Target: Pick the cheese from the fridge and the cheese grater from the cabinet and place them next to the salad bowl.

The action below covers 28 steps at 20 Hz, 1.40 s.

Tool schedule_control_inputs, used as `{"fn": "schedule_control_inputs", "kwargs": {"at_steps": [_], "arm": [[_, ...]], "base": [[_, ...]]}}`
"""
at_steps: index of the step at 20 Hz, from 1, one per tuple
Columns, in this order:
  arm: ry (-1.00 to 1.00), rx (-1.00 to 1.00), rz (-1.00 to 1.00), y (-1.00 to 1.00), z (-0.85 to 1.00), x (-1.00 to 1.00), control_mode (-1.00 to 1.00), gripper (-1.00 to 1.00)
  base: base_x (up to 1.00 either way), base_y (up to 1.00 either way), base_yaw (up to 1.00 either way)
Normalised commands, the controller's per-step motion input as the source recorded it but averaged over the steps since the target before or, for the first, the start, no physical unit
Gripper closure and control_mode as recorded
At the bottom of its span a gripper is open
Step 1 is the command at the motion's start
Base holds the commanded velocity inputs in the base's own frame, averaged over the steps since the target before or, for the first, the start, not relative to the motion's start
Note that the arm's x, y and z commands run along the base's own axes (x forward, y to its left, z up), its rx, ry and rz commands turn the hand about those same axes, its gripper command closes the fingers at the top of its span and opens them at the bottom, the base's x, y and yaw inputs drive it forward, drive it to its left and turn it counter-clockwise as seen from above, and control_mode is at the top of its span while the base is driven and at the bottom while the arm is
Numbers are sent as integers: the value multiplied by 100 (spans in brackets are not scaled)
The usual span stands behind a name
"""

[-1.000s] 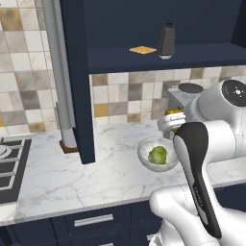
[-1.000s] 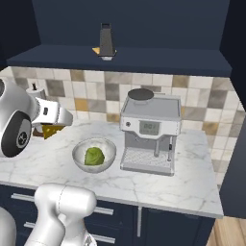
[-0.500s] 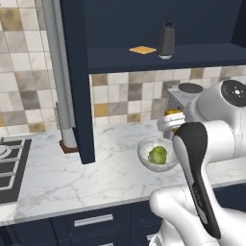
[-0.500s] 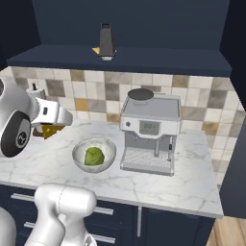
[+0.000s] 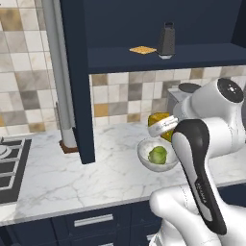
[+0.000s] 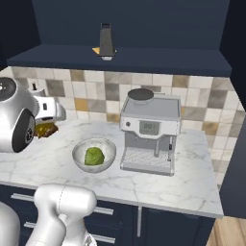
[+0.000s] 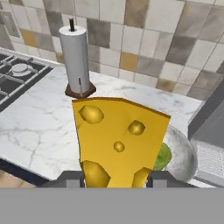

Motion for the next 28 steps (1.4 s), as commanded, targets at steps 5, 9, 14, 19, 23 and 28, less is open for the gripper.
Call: {"fn": "schedule_control_inputs", "kwargs": {"at_steps": [5,9,14,19,23,28], "arm": [[15,-1,6,39,-22,8,-100,100],[20,0,-3,42,-55,23,-100,100],[10,0,-2,38,-65,33,-100,100],[5,-1,-1,28,-62,48,-100,100],[2,-2,0,22,-42,51,-100,100],[5,0,0,6,-49,33,-100,100]], "base": [[0,0,0],[0,0,0],[0,0,0],[0,0,0],[0,0,0],[0,0,0]]}}
